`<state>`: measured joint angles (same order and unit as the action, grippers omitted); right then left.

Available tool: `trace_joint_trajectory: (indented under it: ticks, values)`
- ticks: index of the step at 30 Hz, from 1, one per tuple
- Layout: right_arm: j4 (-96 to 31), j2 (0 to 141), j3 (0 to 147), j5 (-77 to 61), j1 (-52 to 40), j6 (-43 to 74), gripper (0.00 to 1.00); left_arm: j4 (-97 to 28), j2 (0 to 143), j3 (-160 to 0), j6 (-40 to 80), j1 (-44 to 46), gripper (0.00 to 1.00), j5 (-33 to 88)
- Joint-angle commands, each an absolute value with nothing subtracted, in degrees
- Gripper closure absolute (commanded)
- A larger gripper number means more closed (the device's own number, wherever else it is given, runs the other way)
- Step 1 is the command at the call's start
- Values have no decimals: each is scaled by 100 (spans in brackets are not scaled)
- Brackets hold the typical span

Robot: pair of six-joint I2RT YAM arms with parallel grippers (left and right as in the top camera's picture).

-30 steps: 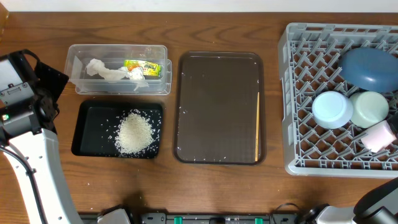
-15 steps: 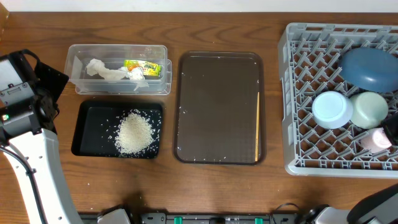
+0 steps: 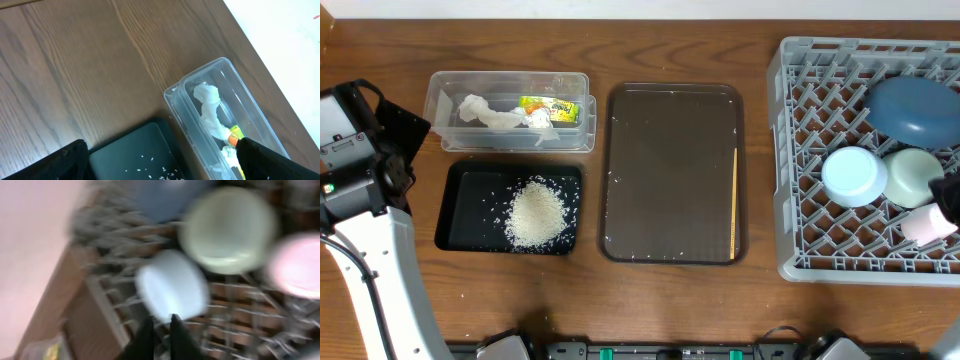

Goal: Sort waste into correct bins and load items into the dishwasher rack
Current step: 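Swing the right gripper over the brown tray toward the wooden stick, then lower the right gripper and grasp the thin wooden stick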

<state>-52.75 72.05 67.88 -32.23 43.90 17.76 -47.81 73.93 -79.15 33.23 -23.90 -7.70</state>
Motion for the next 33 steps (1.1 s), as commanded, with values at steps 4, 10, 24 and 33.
trace_joint_trajectory:
  ticks: [4,10,24,33]
  values:
    - [-4989,6298,6781,-4353,3192,1459,42,-4797,7415,-7972,3352,-2414,4,-821]
    - [-4810,6058,6792,-2001,991,1868,32,-4797,7415,-7972,3352,-2414,4,-821]
    - [-5155,7992,7826,370,-2781,1981,23,-4797,7415,-7972,3352,-2414,4,-821]
    - [-5968,9832,8993,139,-3030,2119,1,-4797,7415,-7972,3352,-2416,4,-821]
